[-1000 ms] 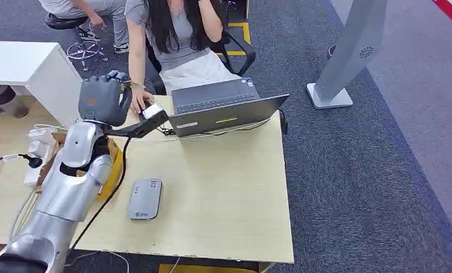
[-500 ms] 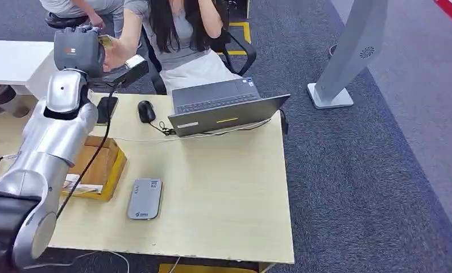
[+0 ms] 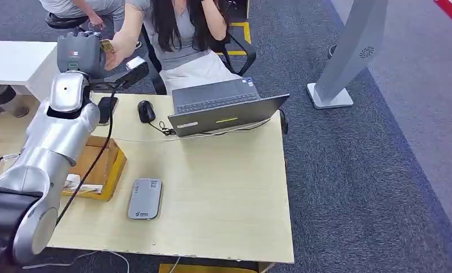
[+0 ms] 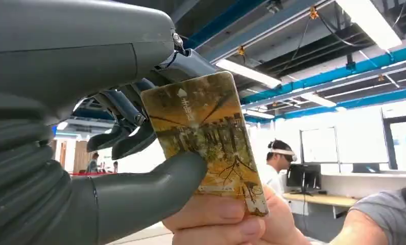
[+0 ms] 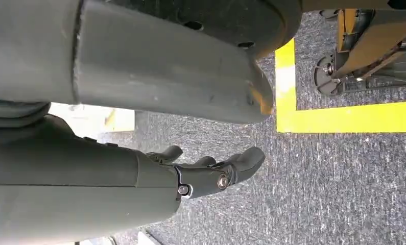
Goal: Pass the card to the sensor for recognition and then transmit it.
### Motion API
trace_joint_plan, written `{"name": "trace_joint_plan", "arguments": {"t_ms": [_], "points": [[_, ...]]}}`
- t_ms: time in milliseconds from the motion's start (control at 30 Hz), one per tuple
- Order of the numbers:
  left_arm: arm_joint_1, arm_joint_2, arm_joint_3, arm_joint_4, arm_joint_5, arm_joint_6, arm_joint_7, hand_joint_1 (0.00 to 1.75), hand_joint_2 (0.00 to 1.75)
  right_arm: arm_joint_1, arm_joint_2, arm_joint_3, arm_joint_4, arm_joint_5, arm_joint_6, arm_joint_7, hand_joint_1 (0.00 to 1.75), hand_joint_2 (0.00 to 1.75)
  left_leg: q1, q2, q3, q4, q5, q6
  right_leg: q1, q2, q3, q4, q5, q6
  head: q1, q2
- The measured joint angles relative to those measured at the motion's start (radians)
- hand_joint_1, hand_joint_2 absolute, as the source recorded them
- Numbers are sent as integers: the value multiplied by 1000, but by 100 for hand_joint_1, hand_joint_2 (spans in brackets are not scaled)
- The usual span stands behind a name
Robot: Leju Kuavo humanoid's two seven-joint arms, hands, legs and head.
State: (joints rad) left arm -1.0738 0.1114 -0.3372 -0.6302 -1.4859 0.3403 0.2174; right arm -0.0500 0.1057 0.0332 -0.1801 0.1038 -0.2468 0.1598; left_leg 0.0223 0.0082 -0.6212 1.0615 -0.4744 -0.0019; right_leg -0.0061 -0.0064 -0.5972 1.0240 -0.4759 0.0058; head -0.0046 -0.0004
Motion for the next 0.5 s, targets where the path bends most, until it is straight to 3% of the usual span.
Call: {"name": "trace_joint_plan", "arguments": {"t_ms": [367, 500], "points": [[1, 9, 37, 39, 22, 5, 13, 0, 175, 0, -1, 1, 0, 6, 2, 14, 0, 0, 0, 0, 0, 0, 0, 0, 0, 0, 0, 0, 0, 0, 0, 0], [13, 15, 53, 43, 34, 10, -11, 0, 175, 1, -1, 1, 0, 6, 1, 11, 0, 0, 0, 0, 0, 0, 0, 0, 0, 0, 0, 0, 0, 0, 0, 0]]}}
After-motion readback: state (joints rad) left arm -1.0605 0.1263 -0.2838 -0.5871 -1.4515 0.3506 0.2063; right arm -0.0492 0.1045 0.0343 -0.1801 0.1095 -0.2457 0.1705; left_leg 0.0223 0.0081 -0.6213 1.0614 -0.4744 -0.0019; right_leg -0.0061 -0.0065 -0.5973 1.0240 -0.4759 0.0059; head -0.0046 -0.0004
